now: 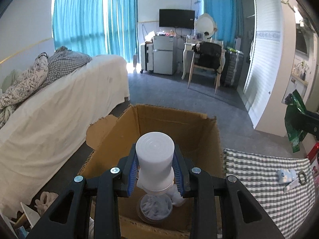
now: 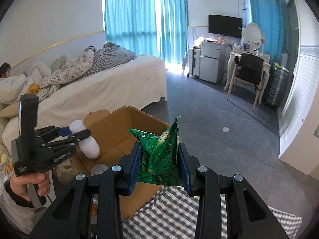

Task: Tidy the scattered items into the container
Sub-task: 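Carry spray bottle and snack bag to the box and release both inside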

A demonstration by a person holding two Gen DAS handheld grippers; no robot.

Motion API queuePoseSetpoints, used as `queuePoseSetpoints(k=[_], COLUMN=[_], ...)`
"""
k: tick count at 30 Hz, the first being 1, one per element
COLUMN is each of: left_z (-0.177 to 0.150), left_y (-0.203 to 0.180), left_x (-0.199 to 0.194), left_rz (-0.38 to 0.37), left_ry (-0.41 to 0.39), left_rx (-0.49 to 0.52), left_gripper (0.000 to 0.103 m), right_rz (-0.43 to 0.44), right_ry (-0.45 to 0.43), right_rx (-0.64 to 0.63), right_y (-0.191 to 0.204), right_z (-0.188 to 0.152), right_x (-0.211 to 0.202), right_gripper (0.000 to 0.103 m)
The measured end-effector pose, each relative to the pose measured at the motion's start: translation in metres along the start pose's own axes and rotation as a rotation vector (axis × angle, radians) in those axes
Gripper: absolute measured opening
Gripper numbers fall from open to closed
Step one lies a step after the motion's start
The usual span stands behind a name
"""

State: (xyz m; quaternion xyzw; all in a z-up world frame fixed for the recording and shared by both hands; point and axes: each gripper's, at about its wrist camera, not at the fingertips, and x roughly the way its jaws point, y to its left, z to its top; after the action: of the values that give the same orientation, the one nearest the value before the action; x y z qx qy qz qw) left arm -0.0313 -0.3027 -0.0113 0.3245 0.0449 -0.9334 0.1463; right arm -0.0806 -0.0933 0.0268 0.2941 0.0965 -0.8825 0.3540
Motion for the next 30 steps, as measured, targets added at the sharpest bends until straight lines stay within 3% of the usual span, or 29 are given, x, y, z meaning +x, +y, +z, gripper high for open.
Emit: queuePoseSetpoints(k=[4,7,11,13,24,26,27,29,30], left_z=[0.002,0.004,0.004,0.001,0.001,0.001,0.001,0.0,0.0], left_y=[0.006,0.016,0.027,0.031,0.057,0.061,0.062,0.063,0.062], left_x=[0.017,0.021,0.02,0.015,-0.011,-0.014,-0.015,-0.017,-0.018], left_rz=[0.039,0.055,0.074,0.088,0.152,0.157,0.157,0.157,0.155], left_ry=[0.014,0.011,0.01,0.004,-0.02,-0.021,-0.023,-0.025,-0.027], left_rx=[-0.005,-0.031,-0.056,-0.067,-0.121,-0.129,-0.131,-0.133,-0.132], left_gripper=[0.038,0.058,0.064,0.08,0.082,0.082,0.082,0.082,0.082], right_rz=[0.034,0.061,0.097,0.121,0.187,0.173,0.166,0.151,0.141], right_ry=[0.019,0.034,0.055,0.069,0.117,0.104,0.1,0.077,0.064], right_rx=[-0.017,-0.029,-0.047,-0.059,-0.088,-0.082,-0.078,-0.066,-0.06], right_y=[0.006,0.01,0.016,0.023,0.046,0.046,0.045,0.042,0.04], right_z=[0.005,0.007,0.009,0.009,0.007,0.009,0.011,0.013,0.015], right_x=[0.027,0.044,0.065,0.078,0.126,0.129,0.129,0.124,0.121], right_gripper=[0.035,0.035,0.035,0.035,0.039,0.048,0.063,0.082,0.084])
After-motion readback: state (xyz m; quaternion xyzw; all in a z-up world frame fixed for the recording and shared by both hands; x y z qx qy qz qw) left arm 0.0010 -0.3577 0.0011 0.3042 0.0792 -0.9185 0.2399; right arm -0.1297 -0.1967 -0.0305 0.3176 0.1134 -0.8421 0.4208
